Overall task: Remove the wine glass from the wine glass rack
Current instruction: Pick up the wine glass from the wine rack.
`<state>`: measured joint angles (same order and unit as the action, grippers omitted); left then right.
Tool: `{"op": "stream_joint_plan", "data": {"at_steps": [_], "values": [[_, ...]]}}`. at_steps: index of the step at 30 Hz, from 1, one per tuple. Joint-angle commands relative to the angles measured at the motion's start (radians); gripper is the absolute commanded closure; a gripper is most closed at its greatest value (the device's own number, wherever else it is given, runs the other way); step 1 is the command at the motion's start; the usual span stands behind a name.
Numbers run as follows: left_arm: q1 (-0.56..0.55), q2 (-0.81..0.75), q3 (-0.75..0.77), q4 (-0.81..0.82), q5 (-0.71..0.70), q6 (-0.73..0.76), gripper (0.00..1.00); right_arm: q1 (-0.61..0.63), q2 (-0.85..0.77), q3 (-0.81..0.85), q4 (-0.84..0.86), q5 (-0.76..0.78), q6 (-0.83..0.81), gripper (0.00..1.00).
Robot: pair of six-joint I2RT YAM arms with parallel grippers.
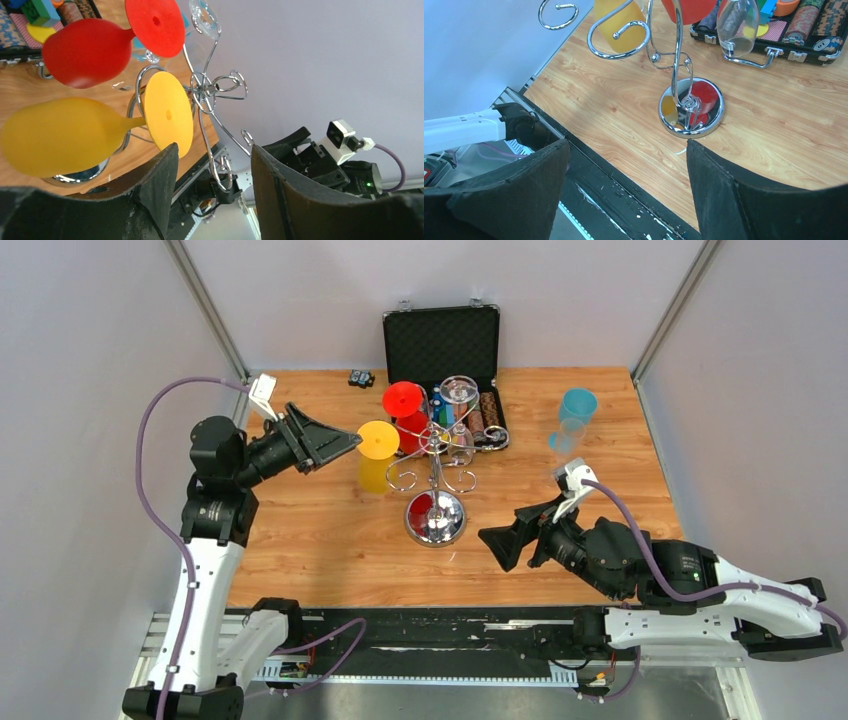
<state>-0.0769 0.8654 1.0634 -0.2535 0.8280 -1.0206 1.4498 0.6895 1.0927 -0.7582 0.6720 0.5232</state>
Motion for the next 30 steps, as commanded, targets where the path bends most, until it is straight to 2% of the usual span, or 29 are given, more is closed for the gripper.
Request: {"op": "stream_joint_plan", "data": {"at_steps": [1, 10, 24, 30], "values": [[-0.003, -0.005, 0.03, -0.074, -0.037, 0.068, 0.37, -0.001, -0.018, -0.012, 0.04, 0.009, 0.005, 0.16], [-0.002, 0.022, 0.029, -0.156, -0.105, 0.142, 0.34, -0.002, -0.034, -0.023, 0.04, 0.014, 0.004, 0.16], [-0.023, 0.103, -0.026, 0.085, 0.002, -0.004, 0.34, -0.002, -0.027, -0.022, 0.043, 0.022, 0.002, 0.16], [-0.049, 0.113, 0.005, 0.083, -0.003, -0.006, 0.35, -0.002, -0.03, -0.026, 0.045, 0.021, 0.003, 0.16]]}}
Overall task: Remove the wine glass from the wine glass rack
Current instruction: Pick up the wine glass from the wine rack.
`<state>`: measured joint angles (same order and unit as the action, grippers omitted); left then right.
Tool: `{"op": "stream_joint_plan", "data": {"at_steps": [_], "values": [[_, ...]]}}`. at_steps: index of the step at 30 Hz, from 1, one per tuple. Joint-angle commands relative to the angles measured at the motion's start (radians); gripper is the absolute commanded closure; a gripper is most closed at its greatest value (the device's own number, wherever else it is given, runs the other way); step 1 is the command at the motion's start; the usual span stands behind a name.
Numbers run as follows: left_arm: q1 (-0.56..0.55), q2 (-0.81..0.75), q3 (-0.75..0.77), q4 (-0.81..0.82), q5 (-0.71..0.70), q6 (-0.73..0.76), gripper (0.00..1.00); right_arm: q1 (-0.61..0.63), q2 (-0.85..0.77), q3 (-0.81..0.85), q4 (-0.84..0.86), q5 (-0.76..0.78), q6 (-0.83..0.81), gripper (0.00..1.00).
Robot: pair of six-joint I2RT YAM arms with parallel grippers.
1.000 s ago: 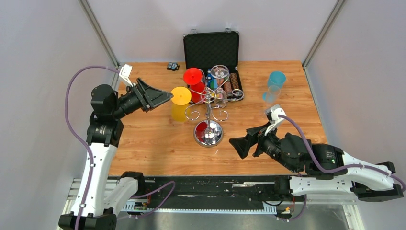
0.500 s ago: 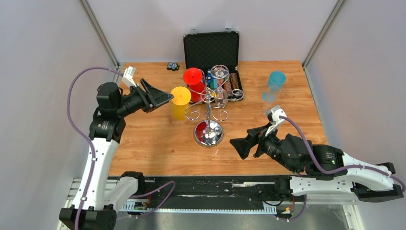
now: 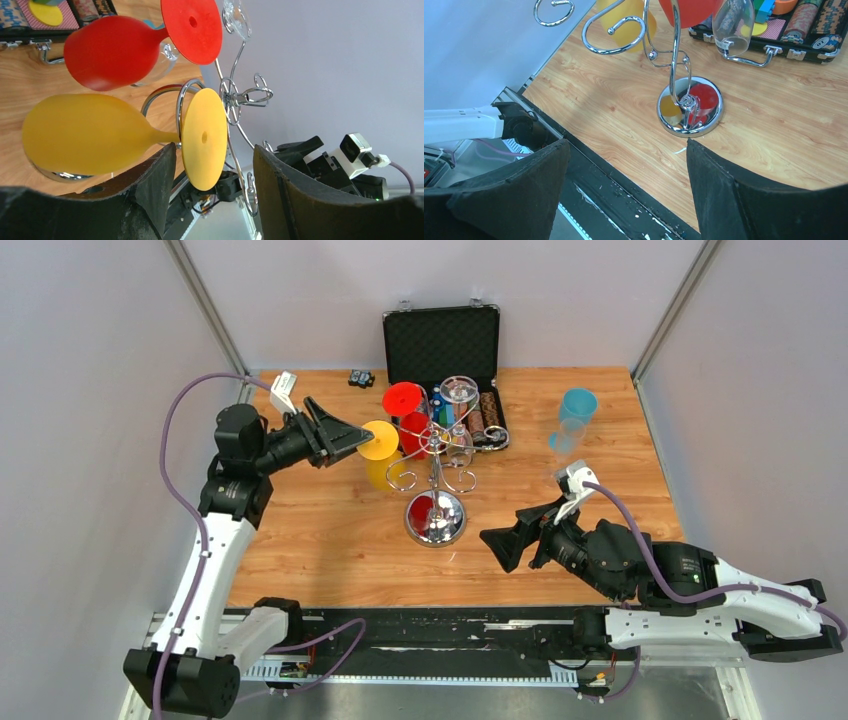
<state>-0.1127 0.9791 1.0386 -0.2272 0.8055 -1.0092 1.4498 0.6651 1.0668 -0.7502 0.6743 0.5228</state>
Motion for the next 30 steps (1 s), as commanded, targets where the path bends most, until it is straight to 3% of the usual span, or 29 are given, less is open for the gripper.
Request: {"op": "stream_joint_plan", "data": {"at_steps": [1, 30], "values": [[-0.015, -0.002, 0.032, 0.055, 0.021, -0.018, 0.35, -0.002, -0.004, -0.001, 0.037, 0.018, 0.003, 0.16], [-0.06, 0.018, 0.094, 0.016, -0.006, 0.002, 0.37, -0.002, -0.002, -0.005, 0.045, 0.013, 0.003, 0.16]]}}
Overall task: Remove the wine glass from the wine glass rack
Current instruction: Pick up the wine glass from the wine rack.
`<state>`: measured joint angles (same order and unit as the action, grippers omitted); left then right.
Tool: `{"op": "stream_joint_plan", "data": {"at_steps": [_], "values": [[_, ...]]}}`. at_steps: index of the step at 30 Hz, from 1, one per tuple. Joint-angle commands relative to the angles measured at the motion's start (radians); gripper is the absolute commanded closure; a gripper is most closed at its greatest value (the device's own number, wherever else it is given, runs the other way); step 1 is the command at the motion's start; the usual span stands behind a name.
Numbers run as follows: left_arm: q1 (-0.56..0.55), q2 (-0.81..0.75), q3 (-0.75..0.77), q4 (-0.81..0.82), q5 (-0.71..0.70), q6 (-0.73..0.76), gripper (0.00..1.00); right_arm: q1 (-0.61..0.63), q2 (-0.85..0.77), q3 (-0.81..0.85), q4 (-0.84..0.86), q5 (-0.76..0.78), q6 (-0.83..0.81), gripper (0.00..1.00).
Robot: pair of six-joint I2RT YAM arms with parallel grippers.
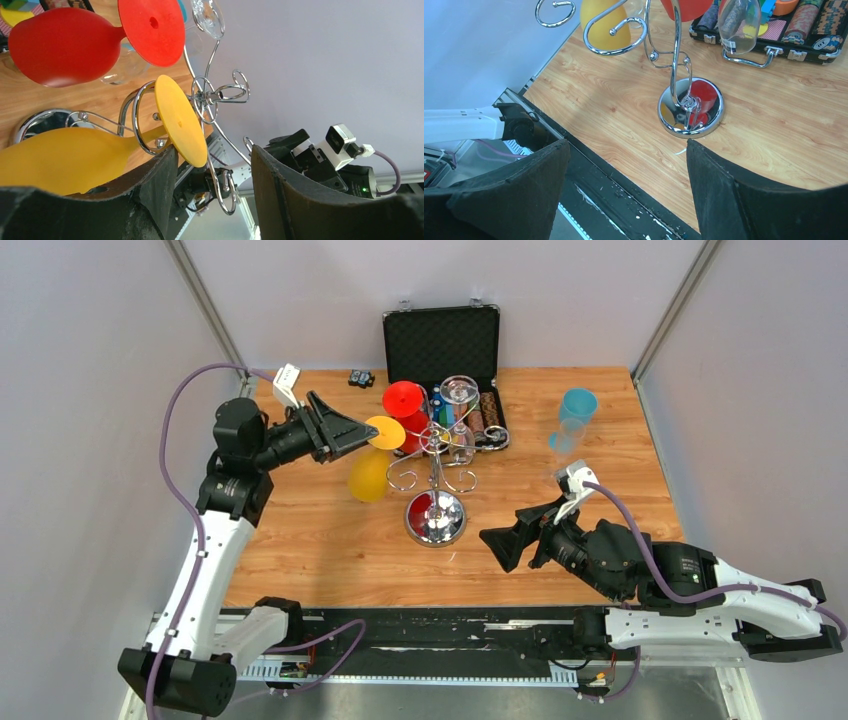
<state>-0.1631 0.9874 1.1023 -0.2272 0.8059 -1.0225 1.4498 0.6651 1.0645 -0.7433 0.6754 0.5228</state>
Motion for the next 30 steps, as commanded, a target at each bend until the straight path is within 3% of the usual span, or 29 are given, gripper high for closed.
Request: {"op": "stream_joint_plan", "data": {"at_steps": [1, 11, 15, 19, 25, 30], "values": [[-0.012, 0.012, 0.032, 0.016, -0.009, 0.016, 0.37, -0.002, -0.003, -0.002, 0.038, 0.012, 0.003, 0.16], [-0.029, 0.051, 0.033, 0.009, -0.027, 0.031, 0.38, -0.002, -0.011, -0.003, 0.038, 0.014, -0.002, 0.16], [-0.037, 0.067, 0.038, 0.006, -0.035, 0.034, 0.43, -0.002, -0.016, -0.006, 0.038, 0.017, -0.004, 0.15], [-0.043, 0.079, 0.046, -0.009, -0.04, 0.043, 0.55, -0.002, -0.022, -0.009, 0.038, 0.02, -0.006, 0.15], [-0.047, 0.088, 0.058, -0.025, -0.035, 0.059, 0.85, -0.002, -0.034, -0.023, 0.038, 0.024, -0.003, 0.15], [-0.048, 0.086, 0.058, -0.034, -0.033, 0.061, 0.96, -0.002, -0.044, -0.029, 0.038, 0.028, 0.001, 0.15]]}}
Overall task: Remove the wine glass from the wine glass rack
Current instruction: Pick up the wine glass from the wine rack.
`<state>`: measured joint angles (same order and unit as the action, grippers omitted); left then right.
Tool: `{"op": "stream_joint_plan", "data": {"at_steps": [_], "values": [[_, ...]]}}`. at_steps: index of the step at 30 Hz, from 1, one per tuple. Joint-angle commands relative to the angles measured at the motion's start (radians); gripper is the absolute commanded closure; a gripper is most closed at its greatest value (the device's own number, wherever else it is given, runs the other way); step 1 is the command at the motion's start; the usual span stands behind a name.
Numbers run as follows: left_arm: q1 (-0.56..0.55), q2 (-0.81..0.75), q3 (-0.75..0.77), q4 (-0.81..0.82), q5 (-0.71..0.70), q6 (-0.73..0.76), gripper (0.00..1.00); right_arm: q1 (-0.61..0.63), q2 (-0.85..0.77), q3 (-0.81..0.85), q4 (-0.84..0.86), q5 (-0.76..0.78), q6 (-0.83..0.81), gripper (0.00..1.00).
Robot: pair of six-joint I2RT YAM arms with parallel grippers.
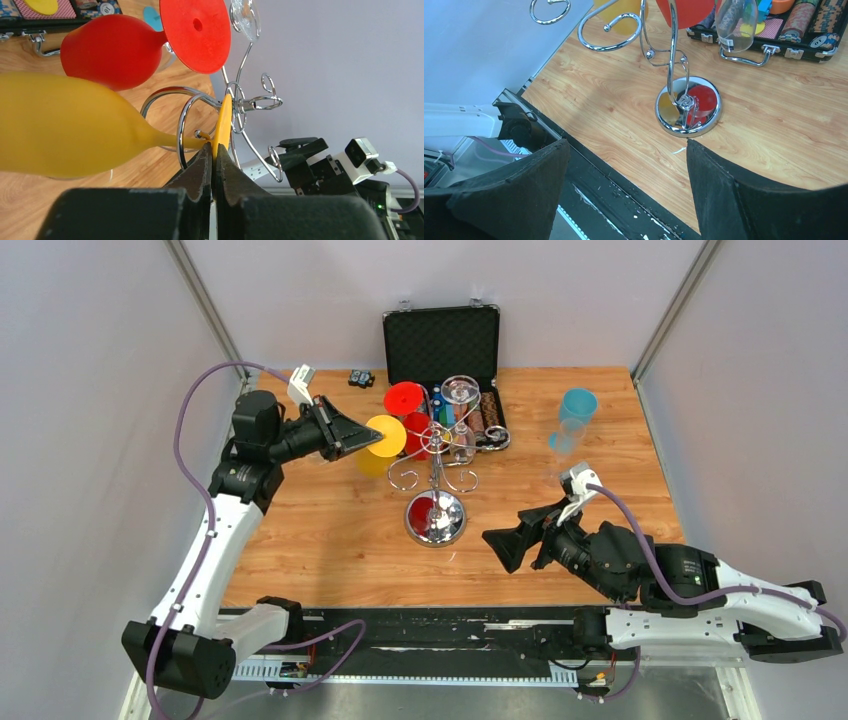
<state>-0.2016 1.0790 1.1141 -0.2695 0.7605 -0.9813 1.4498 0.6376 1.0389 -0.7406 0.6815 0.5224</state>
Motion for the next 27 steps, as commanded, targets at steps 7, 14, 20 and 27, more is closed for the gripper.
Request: {"op": "stream_joint_plan", "data": {"at_steps": [7, 14, 20, 27], "values": [[-0.01, -0.022, 0.064, -0.007, 0.005, -0.001, 1.0, -0.002, -0.024, -0.004, 0.035, 0.023, 0.01, 0.16], [-0.01, -0.068, 0.087, -0.064, -0.066, -0.021, 1.0, -0.002, -0.022, -0.005, 0.036, 0.022, 0.017, 0.16], [-0.01, -0.072, 0.089, -0.065, -0.107, -0.047, 1.0, -0.002, -0.029, -0.006, 0.037, 0.016, 0.019, 0.16], [-0.009, -0.049, 0.103, -0.066, -0.119, -0.036, 1.0, -0.002, -0.045, -0.009, 0.035, 0.016, 0.016, 0.16]]}}
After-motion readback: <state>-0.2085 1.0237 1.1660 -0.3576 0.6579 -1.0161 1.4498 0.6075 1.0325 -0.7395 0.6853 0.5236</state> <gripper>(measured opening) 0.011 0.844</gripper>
